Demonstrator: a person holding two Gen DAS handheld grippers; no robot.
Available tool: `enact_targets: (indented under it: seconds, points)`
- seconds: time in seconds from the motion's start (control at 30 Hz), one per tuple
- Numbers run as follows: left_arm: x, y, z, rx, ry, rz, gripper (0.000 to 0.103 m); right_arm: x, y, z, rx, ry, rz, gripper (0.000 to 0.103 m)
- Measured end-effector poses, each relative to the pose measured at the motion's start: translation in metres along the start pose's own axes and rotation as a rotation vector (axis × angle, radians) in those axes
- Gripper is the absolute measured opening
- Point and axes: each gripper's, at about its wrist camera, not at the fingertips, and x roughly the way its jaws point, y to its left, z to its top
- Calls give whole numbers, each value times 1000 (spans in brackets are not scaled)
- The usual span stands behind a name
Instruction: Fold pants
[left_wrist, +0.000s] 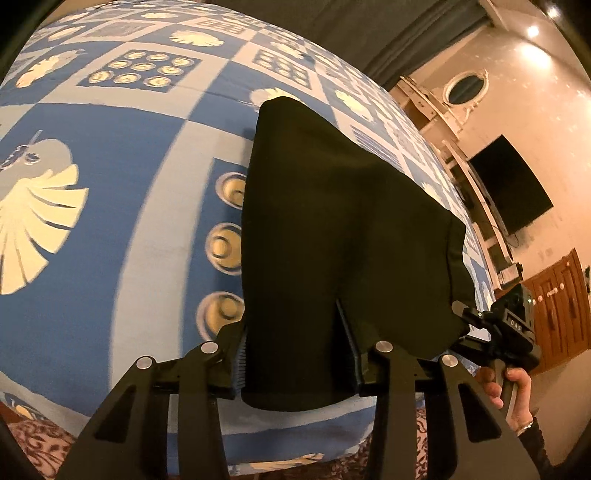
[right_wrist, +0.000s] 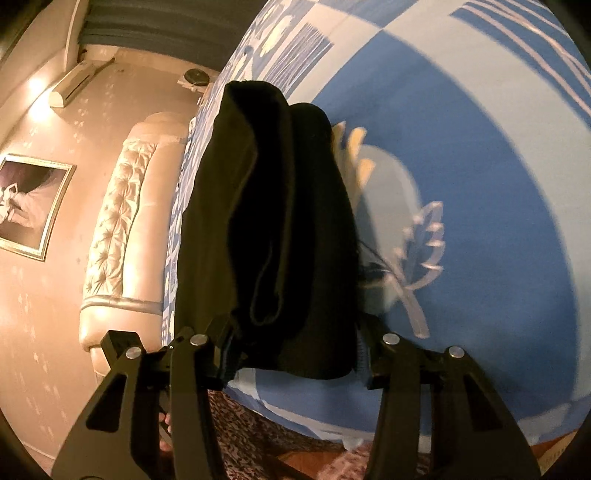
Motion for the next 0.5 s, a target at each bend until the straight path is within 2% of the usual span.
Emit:
enact_targets:
  seconds: [0.2,0.5]
  points:
    - [-10,20,6,-28,-10,15,41,24,15,1,-11,20,12,48]
    - [-18,35,10,-46,-14,17,41,36,22,-1,-9,31,29,48]
